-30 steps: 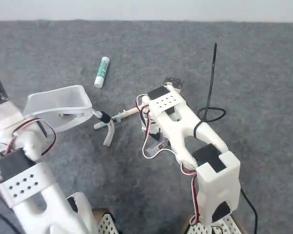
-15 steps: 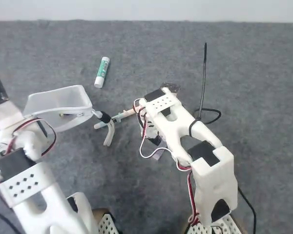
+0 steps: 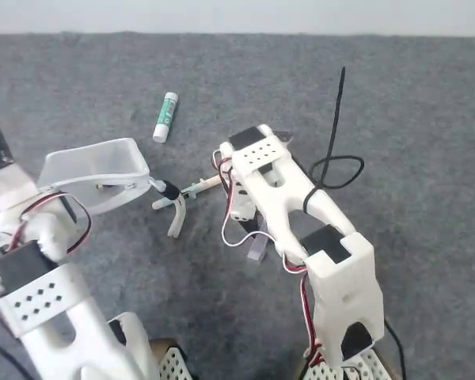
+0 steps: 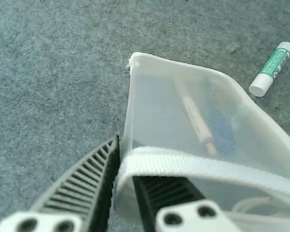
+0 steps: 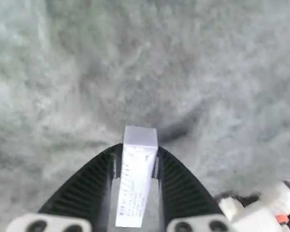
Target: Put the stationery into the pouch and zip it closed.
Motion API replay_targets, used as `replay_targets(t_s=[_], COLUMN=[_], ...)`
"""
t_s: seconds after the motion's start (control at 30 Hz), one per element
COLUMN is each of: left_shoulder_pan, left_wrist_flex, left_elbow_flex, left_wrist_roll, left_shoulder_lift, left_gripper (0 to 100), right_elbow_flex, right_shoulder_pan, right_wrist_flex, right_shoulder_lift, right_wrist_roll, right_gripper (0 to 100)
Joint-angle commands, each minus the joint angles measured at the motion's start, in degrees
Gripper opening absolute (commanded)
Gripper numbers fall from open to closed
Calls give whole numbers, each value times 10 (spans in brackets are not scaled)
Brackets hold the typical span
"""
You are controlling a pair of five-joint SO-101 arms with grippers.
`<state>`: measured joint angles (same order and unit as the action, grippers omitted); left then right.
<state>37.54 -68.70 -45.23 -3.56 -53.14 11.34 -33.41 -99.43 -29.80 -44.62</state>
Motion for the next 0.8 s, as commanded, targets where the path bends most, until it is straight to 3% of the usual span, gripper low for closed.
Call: replay_targets(t_s=[0.0, 0.2, 0.77], left_shoulder_pan=[1, 1, 1], left_wrist_flex=[16, 16, 16], left_elbow_flex=[6, 6, 5], left_wrist_roll=[4, 4, 4], left_shoulder_lift=[-3, -3, -3], left_gripper=[11, 11, 11], right_elbow_flex=[47, 29, -75], right_shoulder_pan=[-5, -6, -103], right_wrist_flex=[-31, -34, 11], right_shoulder_lift=[16, 87, 363], right_wrist_roll=[36, 41, 41], right_gripper=[6, 6, 6])
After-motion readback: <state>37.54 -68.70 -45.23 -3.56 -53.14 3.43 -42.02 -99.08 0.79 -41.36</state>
